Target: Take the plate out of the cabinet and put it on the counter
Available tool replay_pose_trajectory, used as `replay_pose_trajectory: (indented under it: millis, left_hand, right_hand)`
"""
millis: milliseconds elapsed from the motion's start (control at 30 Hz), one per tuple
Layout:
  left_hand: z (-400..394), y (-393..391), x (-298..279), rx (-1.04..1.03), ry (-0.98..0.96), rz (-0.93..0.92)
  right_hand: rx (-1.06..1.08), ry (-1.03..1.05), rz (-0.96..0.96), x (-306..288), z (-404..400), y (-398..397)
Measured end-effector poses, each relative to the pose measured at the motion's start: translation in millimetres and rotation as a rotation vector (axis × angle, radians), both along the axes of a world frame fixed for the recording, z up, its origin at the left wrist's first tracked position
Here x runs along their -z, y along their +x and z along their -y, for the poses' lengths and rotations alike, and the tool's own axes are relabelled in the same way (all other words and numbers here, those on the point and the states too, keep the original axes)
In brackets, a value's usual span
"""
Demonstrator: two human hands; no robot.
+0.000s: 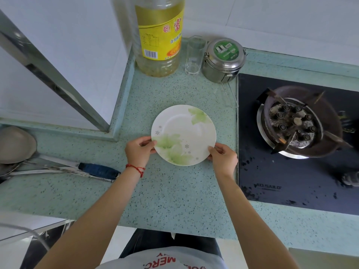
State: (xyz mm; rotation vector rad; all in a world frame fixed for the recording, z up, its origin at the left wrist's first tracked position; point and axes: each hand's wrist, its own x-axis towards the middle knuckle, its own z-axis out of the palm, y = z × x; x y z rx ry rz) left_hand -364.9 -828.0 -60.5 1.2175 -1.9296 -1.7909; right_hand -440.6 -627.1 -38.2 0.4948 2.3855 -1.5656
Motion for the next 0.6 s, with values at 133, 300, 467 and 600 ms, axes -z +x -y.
replay_pose_trajectory:
  millis: [133, 300, 467, 600]
  left_hand:
    - [-1.5, 1.3, 1.5, 0.006, 0.000, -0.003]
    - [-3.2, 2.9, -1.8, 0.002, -0.013, 0.002]
    - [-6.5, 10.4, -6.2, 0.017, -0.078, -0.004]
    - [-9.1, 21.0, -4.7, 0.051, -0.158, 0.014]
  right_hand:
    - [0.008, 0.006, -0.005, -1.6, 1.0, 1.7]
    - [-0.009, 0.043, -0.024, -2.3, 2.1, 5.2]
    - [-0.019, 0.055, -0.007, -4.0, -5.2, 14.1]
    - [-0.046, 0.051, -0.014, -8.6, -9.2, 25.4]
